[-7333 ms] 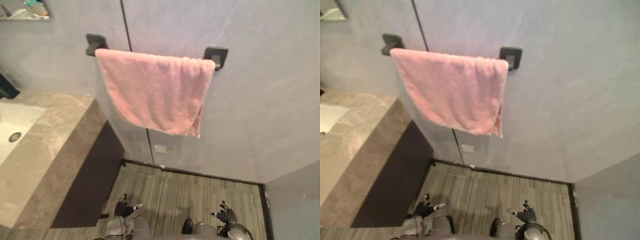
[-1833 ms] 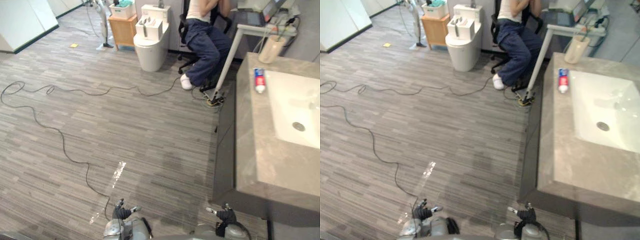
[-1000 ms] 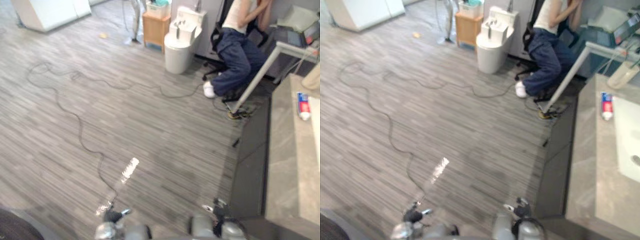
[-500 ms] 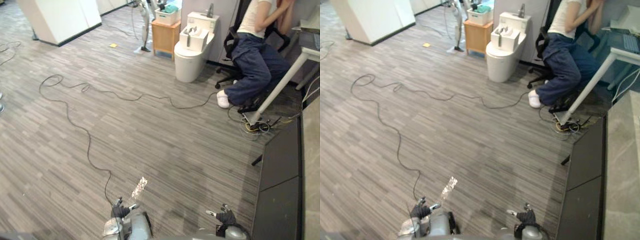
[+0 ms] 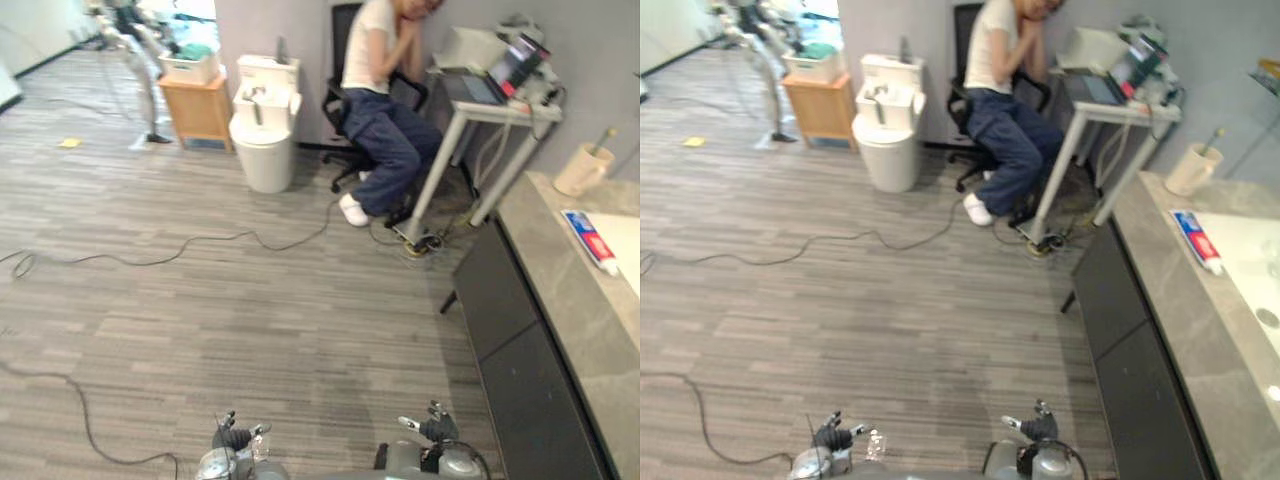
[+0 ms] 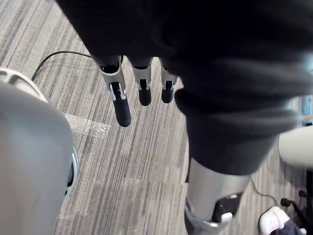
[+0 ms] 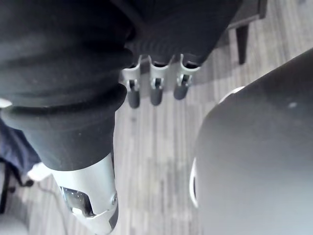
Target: Organize washtable
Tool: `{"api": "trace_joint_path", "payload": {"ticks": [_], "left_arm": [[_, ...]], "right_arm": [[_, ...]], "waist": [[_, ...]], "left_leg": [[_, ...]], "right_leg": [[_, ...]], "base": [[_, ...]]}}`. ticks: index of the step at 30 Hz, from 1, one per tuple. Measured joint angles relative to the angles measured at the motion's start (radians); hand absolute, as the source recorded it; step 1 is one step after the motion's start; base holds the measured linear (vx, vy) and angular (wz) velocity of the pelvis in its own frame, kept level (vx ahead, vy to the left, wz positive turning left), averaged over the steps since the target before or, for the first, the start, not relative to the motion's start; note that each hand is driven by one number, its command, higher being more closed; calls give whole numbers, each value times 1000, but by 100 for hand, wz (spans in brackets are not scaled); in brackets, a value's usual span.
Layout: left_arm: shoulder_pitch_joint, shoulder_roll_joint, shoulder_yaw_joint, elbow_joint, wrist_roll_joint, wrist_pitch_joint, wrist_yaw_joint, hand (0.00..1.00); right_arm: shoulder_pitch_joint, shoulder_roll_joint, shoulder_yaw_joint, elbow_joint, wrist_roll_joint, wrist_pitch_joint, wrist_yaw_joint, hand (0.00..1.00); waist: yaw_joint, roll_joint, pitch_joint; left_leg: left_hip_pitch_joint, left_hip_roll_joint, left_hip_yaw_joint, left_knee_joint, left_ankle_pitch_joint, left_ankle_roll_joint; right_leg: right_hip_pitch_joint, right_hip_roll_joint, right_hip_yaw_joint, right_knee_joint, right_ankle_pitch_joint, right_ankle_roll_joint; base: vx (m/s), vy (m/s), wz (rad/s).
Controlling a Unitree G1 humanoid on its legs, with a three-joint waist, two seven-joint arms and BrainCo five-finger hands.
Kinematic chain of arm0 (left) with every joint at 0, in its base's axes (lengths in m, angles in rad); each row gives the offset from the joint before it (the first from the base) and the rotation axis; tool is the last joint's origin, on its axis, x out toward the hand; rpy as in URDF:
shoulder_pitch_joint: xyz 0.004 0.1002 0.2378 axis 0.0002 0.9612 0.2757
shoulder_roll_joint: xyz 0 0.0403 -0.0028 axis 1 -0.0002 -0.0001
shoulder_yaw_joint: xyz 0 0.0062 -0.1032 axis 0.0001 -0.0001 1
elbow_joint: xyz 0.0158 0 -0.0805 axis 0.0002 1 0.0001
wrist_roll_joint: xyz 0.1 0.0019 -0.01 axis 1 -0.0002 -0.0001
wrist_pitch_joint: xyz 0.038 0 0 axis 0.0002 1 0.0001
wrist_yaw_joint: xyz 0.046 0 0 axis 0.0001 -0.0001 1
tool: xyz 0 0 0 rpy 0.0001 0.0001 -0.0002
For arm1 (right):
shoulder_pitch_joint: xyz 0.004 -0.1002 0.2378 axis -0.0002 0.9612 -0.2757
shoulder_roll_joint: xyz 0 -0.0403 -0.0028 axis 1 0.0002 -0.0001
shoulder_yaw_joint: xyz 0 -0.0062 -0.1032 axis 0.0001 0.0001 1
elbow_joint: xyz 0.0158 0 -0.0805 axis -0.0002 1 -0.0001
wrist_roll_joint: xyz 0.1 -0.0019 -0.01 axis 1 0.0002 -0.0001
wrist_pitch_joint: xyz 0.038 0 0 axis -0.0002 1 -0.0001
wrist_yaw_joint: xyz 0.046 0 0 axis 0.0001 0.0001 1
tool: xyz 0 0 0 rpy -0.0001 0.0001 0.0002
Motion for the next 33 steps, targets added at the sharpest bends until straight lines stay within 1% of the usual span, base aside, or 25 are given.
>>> {"api": "trace_joint_path", "payload": {"ticks": [1, 2, 3, 4, 6, 7, 8, 9, 10, 12, 14, 17, 18, 19, 20, 21, 22, 24, 25, 26, 28, 29, 30, 32, 33], "left_arm": [[-1, 2, -6, 1, 0, 1, 0, 0], [0, 5, -10, 1, 0, 1, 0, 0], [3, 8, -23, 17, 0, 3, 0, 0], [0, 5, -39, 31, 1, 5, -3, 0], [-1, -12, -46, 30, 5, 6, -5, 0], [-7, -17, -45, 29, 5, 7, -5, 0], [-7, -17, -37, 22, 6, 8, -5, 0], [1, -19, -34, 4, 4, 8, -6, 0], [22, -30, -27, -31, 5, 7, -5, 0], [28, -34, -25, -47, 5, 7, -6, 0], [27, -42, -7, -59, 4, 4, -6, 0], [27, -60, 23, -77, -1, -10, -5, 0], [26, -64, 37, -81, -3, -13, -4, 0], [27, -71, 45, -83, -11, -15, -4, 0], [27, -75, 46, -84, -13, -16, -3, 0], [28, -77, 46, -87, -23, -20, -1, 0], [33, -80, 47, -85, -36, -23, 1, 0], [39, -54, 50, -77, -38, -21, 1, 0], [39, -47, 51, -75, -38, -19, 0, 0], [38, -35, 52, -76, -38, -16, -1, 0], [32, -28, 50, -71, -38, -10, 0, 0], [33, -28, 44, -57, -37, -9, 0, 0], [35, -29, 38, -40, -37, -8, 0, 0], [27, -29, 9, -12, -37, -7, -1, 0], [25, -27, -5, -4, -37, -7, -2, 0]], "right_arm": [[-5, -9, 0, 21, 3, 1, 7, 0], [-6, -7, -4, 24, 3, 1, 10, 0], [-7, -6, -15, 24, 4, 0, 13, 0], [-11, -13, -19, 18, 0, -2, 13, 0], [-13, -15, -39, 6, 0, -5, 14, 0], [-12, -17, -51, -3, 1, -2, 13, 0], [-11, -15, -53, -7, 0, 2, 12, 0], [-8, -17, -50, -17, -1, 5, 11, 0], [6, -19, -49, -22, 0, 6, 9, 0], [7, -19, -47, -25, 1, 6, 7, 0], [6, -21, -47, -27, 2, 8, 8, 0], [3, -22, -37, -28, 1, 16, 9, 0], [8, -23, -37, -26, 1, 21, 9, 0], [8, -24, -36, -24, 1, 23, 8, 0], [9, -24, -36, -23, 1, 24, 8, 0], [13, -28, -26, -21, 1, 24, 8, 0], [22, -38, 1, -22, 1, 21, 9, 0], [40, -23, 31, -16, -1, 22, 12, 0], [45, -16, 38, -15, -5, 23, 13, 0], [51, -2, 38, -15, -9, 23, 14, 0], [52, 3, 30, -15, -9, 23, 15, 0], [47, 0, 27, -16, -9, 23, 16, 0], [37, -6, 27, -19, -9, 23, 16, 0], [24, -16, 27, -21, -10, 21, 15, 0], [19, -19, 26, -20, -10, 21, 15, 0]], "waist": [[-1, 0, 0], [-1, -3, -1], [-13, 3, -1], [-21, 27, -1], [-28, 56, 2], [-36, 66, 7], [-40, 73, 13], [-39, 81, 17], [-31, 82, 23], [-28, 85, 23], [-20, 85, 24], [-9, 79, 27], [7, 76, 26], [9, 76, 26], [9, 76, 26], [11, 76, 25], [13, 83, 19], [9, 44, -21], [14, 27, -33], [27, 4, -44], [32, -6, -45], [33, 0, -42], [32, 12, -42], [30, 40, -41], [30, 42, -41]], "left_leg": [[13, 6, 25, 0, -1, -27], [21, 3, 36, -1, -1, -36], [44, 8, 42, -2, -2, -50], [74, 22, 32, -16, 14, -78], [87, 42, -4, 7, 9, -93], [64, 84, -38, 101, 2, -105], [7, 154, -117, 297, 16, -110], [-30, 201, -176, 430, 57, -104], [-71, 237, -238, 590, 69, -100], [-107, 226, -269, 660, 64, -105], [-163, 200, -275, 671, 50, -85], [-232, 118, -335, 547, 3, -58], [-252, 74, -391, 447, -3, -49], [-285, 31, -477, 354, -2, -49], [-297, 11, -523, 305, 0, -52], [-303, -21, -605, 200, 3, -58], [-295, -28, -632, 188, 59, -78], [-285, -47, -540, 231, -15, -45], [-275, -50, -509, 229, -30, -35], [-239, -49, -449, 223, -45, -10], [-172, -46, -370, 191, -71, 18], [-106, -46, -324, 145, -73, 21], [-57, -41, -299, 102, -73, 21], [41, -24, -224, 11, -73, 21], [57, -25, -204, -5, -73, 21]], "right_leg": [[-10, 11, -70, -116, 20, -17], [-11, 19, -85, -180, 52, -33], [11, 39, -82, -226, 165, -111], [24, 61, -81, -214, 138, -112], [27, 83, -74, -180, 88, -115], [42, 100, -73, -170, 62, -113], [77, 129, -72, -163, 31, -119], [110, 155, -63, -161, 10, -125], [145, 187, -24, -155, -31, -141], [161, 201, 27, -151, -56, -137], [170, 214, 95, -154, -68, -131], [215, 215, 203, -184, -76, -117], [231, 209, 251, -188, -86, -100], [243, 203, 294, -187, -99, -77], [245, 200, 314, -185, -106, -64], [244, 196, 364, -168, -131, -28], [243, 196, 426, -132, -164, 5], [234, 163, 500, -120, -171, 26], [218, 152, 512, -104, -163, 19], [173, 133, 505, -47, -141, 35], [122, 95, 427, 59, -109, 55], [92, 70, 346, 131, -111, 53], [73, 66, 270, 172, -121, 36], [21, 76, 85, 199, -144, -3], [2, 75, 49, 196, -145, -7]], "base": [[257, -97, -81], [323, -130, -62], [328, -118, -49], [333, -115, -40], [281, -102, -26], [284, -170, -18], [264, -201, -26], [346, -187, -69], [289, -100, -83], [237, -9, -93], [247, 35, -96], [307, 149, -99], [326, 267, -112], [330, 304, -111], [323, 371, -111], [339, 428, -131], [349, 447, -141], [350, 370, -113], [389, 359, -119], [352, 326, -113], [373, 285, -115], [326, 182, -116], [371, 182, -129], [285, 99, -111], [298, 64, -86]]}}
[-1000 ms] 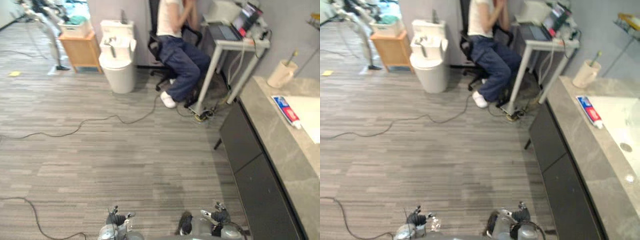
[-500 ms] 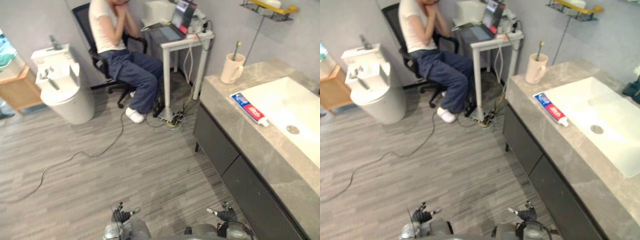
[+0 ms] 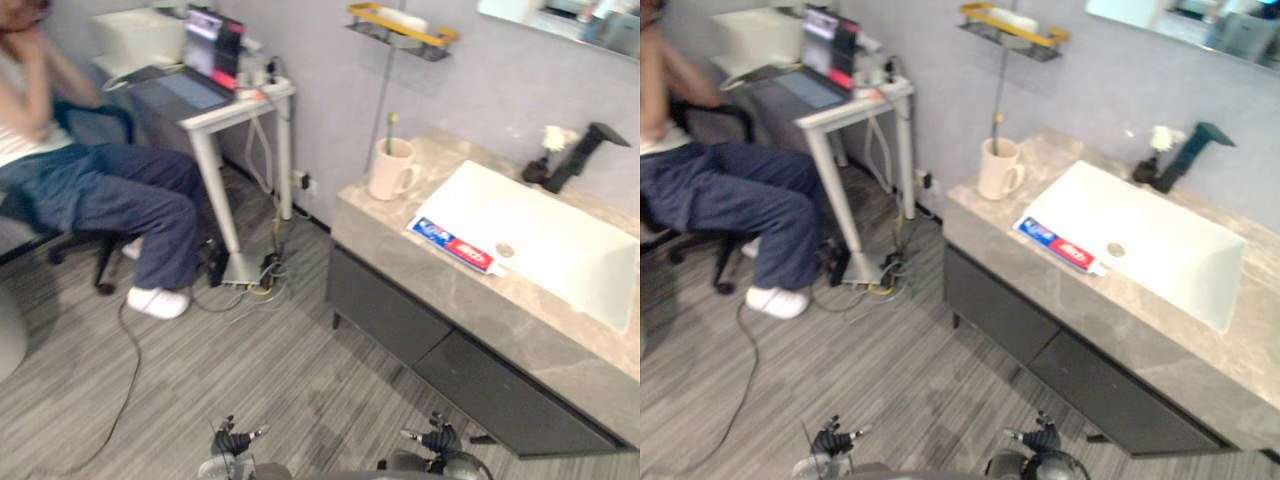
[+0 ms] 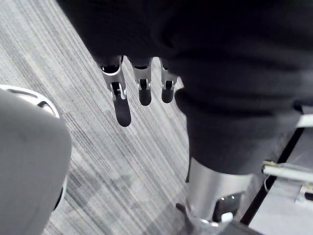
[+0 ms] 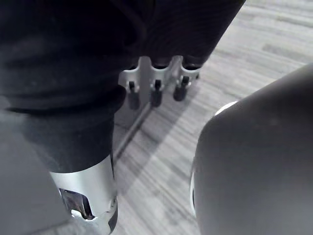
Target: Organize washtable
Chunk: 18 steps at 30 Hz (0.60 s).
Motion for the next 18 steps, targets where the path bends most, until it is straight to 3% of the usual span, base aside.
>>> {"api": "trace_joint_path", "payload": {"ticks": [2, 3, 4, 5, 6, 7, 8, 9, 12, 16, 18], "left_arm": [[-18, 7, -38, 26, 0, 1, -2, 0], [-28, 11, -44, 46, 0, 6, -2, 0], [-22, 21, -43, 47, -1, 7, -2, 0], [-20, 20, -40, 53, -1, 9, -3, 0], [-25, 10, -38, 55, 2, 8, -4, 0], [-40, -10, -40, 47, 8, 8, -5, 0], [-40, -19, -40, 35, 9, 6, -5, 0], [-46, -31, -40, 27, 9, 7, -6, 0], [-38, -33, -42, -14, 21, 5, -6, 0], [-34, -31, -41, -37, 20, 4, -5, 0], [-34, -27, -41, -42, 20, 1, -6, 0]], "right_arm": [[-15, -9, 0, 1, 0, 1, 1, 0], [-22, -14, 0, 3, -1, 1, 0, 0], [-12, -8, 1, 7, -2, 1, 0, 0], [-8, -6, -4, 9, 6, -2, 3, 0], [-23, -17, -26, 5, 0, -2, 1, 0], [-22, -19, -52, -2, 3, -4, 1, 0], [-23, -19, -65, -3, 2, -5, 1, 0], [-20, -23, -65, -4, 2, -4, -2, 0], [-18, -3, -62, -3, 3, 1, -4, 0], [-15, 1, -78, 7, 3, 5, -4, 0], [-16, 2, -86, 17, 3, 8, -5, 0]], "waist": [[-6, 9, 6], [-14, 13, 10], [-22, -8, 7], [-23, -5, 12], [-24, 32, 17], [-40, 39, 22], [-46, 43, 25], [-56, 54, 24], [-30, 41, 32], [-24, 33, 36], [-23, 28, 39]], "left_leg": [[33, -2, 39, -37, 0, -1], [61, -9, 46, -52, 1, -4], [93, -37, 53, -52, 8, -20], [114, -43, 50, -46, 7, -39], [126, -17, 40, -6, 17, -70], [102, -5, 32, 77, 49, -101], [84, 3, 26, 132, 62, -102], [27, 40, -5, 313, 133, -82], [-60, 119, -17, 543, 104, -70], [-156, 113, -25, 429, 93, -61], [-201, 74, -106, 294, 93, -61]], "right_leg": [[-57, -4, -124, -28, -2, -17], [-74, 10, -197, -87, 25, -64], [-57, 28, -211, -233, 132, -149], [-40, 29, -205, -244, 111, -176], [-15, 49, -206, -239, 103, -174], [6, 46, -200, -249, 77, -161], [20, 48, -201, -254, 68, -157], [67, 61, -193, -278, 47, -145], [155, 108, -116, -347, 44, -143], [204, 112, -7, -383, 47, -133], [225, 104, 66, -395, 52, -104]], "base": [[362, 18, -62], [469, -41, -60], [336, -45, -58], [449, -46, -66], [415, -73, -43], [477, -84, -32], [399, -113, 0], [309, -69, -10], [256, -39, -76], [233, 68, -89], [188, 190, -96]]}}
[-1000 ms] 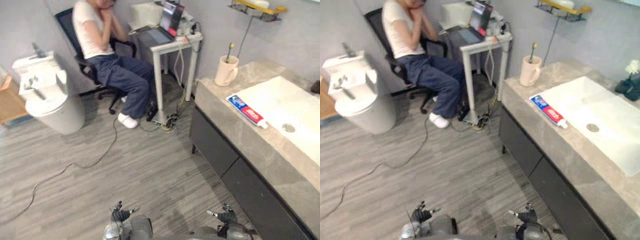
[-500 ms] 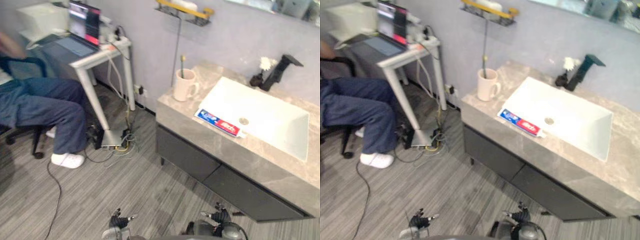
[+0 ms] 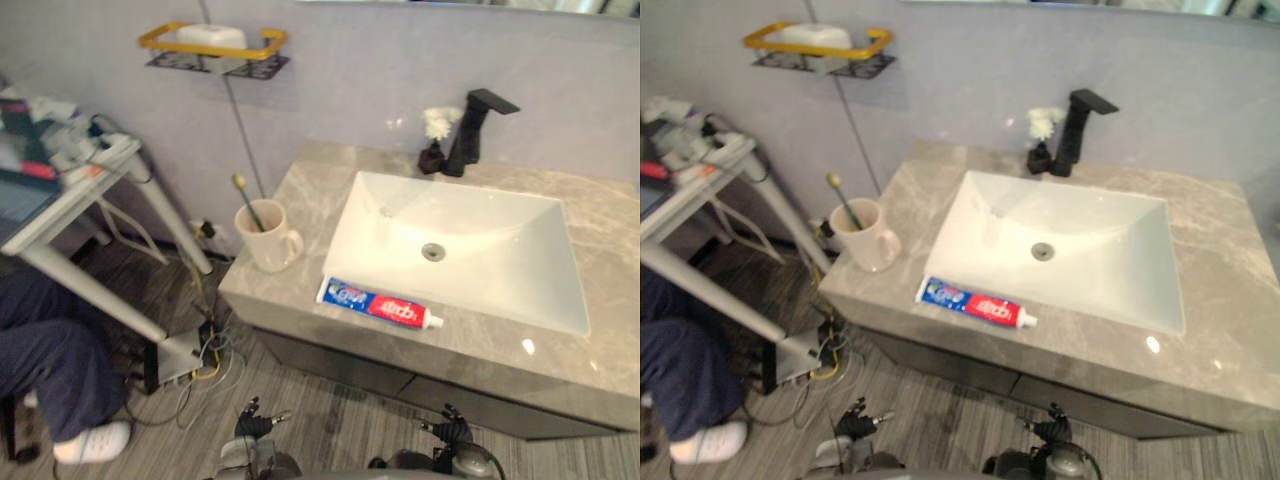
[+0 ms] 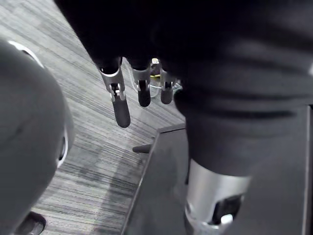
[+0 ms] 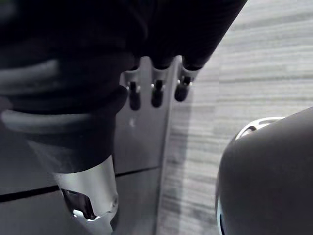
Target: Organize washtable
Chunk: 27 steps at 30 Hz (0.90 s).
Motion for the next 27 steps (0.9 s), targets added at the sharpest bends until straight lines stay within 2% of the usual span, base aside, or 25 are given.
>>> {"api": "trace_joint_path", "payload": {"ticks": [1, 2, 3, 4, 7, 10, 15, 20, 27], "left_arm": [[1, 0, -1, 0, 0, -4, 0, 0], [3, -5, -2, 3, 0, -6, 1, 0], [0, -8, -2, 6, 0, -6, 0, 0], [0, 2, -2, 11, 0, -6, 0, 0], [-4, 14, -2, 25, 9, -6, -1, 0], [-3, 22, -1, 42, 19, -5, -1, 0], [-1, 27, -3, 72, 22, -2, -1, 0], [20, 18, -3, 84, 22, -2, -1, 0], [38, 21, -1, 85, 19, -2, 0, 0]], "right_arm": [[2, -2, -1, 7, 1, -1, 0, 0], [1, -11, 1, 22, 0, -2, 0, 0], [-2, -9, 3, 30, 0, -1, 0, 0], [1, 0, 2, 26, 1, -3, 0, 0], [25, 25, 1, 32, 0, 0, 1, 0], [28, 29, 1, 41, -1, -1, 1, 0], [28, 24, 0, 57, 0, -3, 1, 0], [28, -2, -1, 69, 10, -5, 1, 0], [28, -3, -27, 80, 61, -5, 2, 0]], "waist": [[0, -1, 0], [0, 10, -5], [3, 10, -10], [-6, -16, -29], [-2, -44, -49], [-1, -46, -52], [-2, -41, -67], [-2, -14, -79], [0, -26, -83]], "left_leg": [[-2, -25, -57, -74, 3, -4], [1, -51, -141, -223, 29, -22], [12, -57, -138, -221, 21, -23], [28, -77, -115, -249, 22, -19], [40, -101, -61, -270, 23, -9], [96, -117, -16, -301, 23, -5], [144, -133, 0, -371, 36, 16], [186, -151, -17, -453, 68, 31], [221, -183, -22, -547, 122, 43]], "right_leg": [[4, -3, 30, -2, 3, 15], [0, 6, 81, -6, 3, 56], [1, 4, 108, -7, 3, 75], [5, -9, 132, -45, 22, 105], [26, -28, 174, -148, 86, 139], [79, -37, 206, -228, 133, 149], [99, -40, 223, -267, 150, 159], [117, -40, 215, -287, 157, 158], [129, -49, 208, -321, 183, 164]], "base": [[120, 280, -113], [116, 295, -117], [146, 341, -104], [113, 212, -57], [131, 260, -45], [74, 147, -42], [20, 49, -17], [-21, -2, 4], [-48, 12, 2]]}}
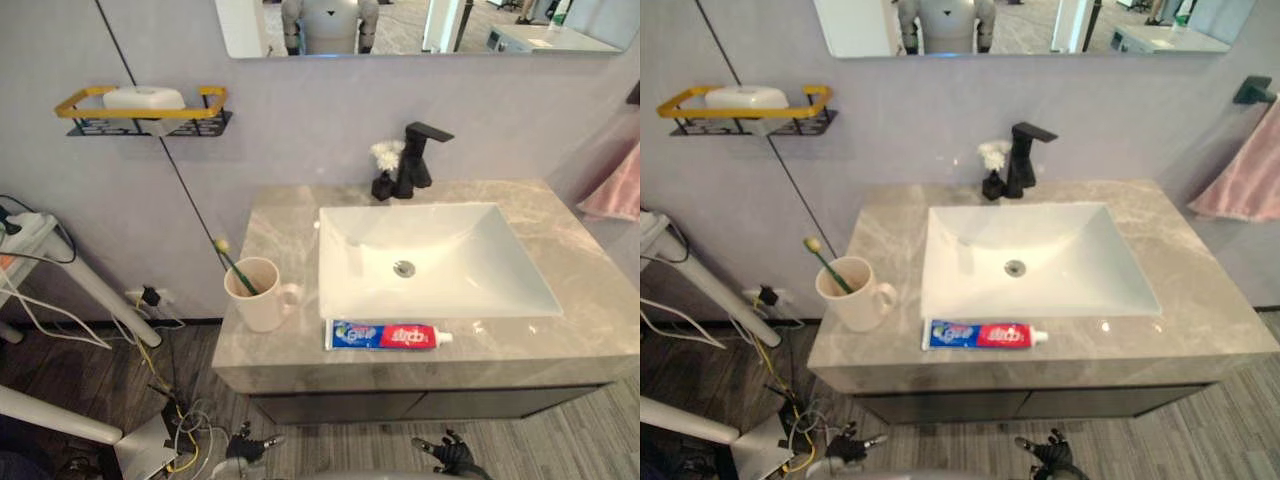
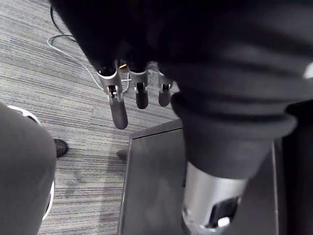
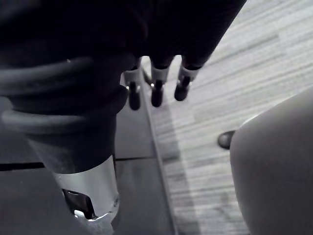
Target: Organize washtable
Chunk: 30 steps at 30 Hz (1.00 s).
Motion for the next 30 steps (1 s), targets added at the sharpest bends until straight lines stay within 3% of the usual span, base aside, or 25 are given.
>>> {"api": "trace_joint_path", "payload": {"ticks": [1, 7, 20, 23, 30], "left_arm": [[6, 14, -1, 0, 0, -1, -1, 0], [6, 15, -2, 0, 0, -1, -1, 0], [-30, 51, -98, 41, -13, -6, 27, 0], [-34, 51, -107, 42, -14, -6, 29, 0], [-36, 56, -107, 37, -22, -7, 48, 0]], "right_arm": [[0, 1, -21, 20, 0, -2, 1, 0], [0, 0, -21, 20, 2, -2, 1, 0], [5, -25, -119, 68, 253, -33, -2, 0], [5, -44, -133, 62, 263, -35, -8, 0], [96, -37, -223, -229, 260, -56, -78, 0]], "waist": [[1, -13, -2], [1, -13, -2], [-2, -6, 13], [-3, -2, 18], [-15, -13, 36]], "left_leg": [[55, -45, -14, -77, 25, 17], [53, -45, -15, -77, 25, 17], [10, -40, -36, -77, 25, 17], [6, -33, -32, -74, 25, 17], [6, -30, -3, -59, 15, 18]], "right_leg": [[35, -29, -9, -29, 10, 18], [33, -29, -9, -29, 10, 18], [13, -25, -39, -56, 14, 20], [13, -17, -41, -74, 38, 19], [11, -23, -36, -88, 59, 17]], "base": [[0, 0, 0], [0, 0, 0], [17, -20, 4], [13, -35, -10], [-47, -24, -12]]}}
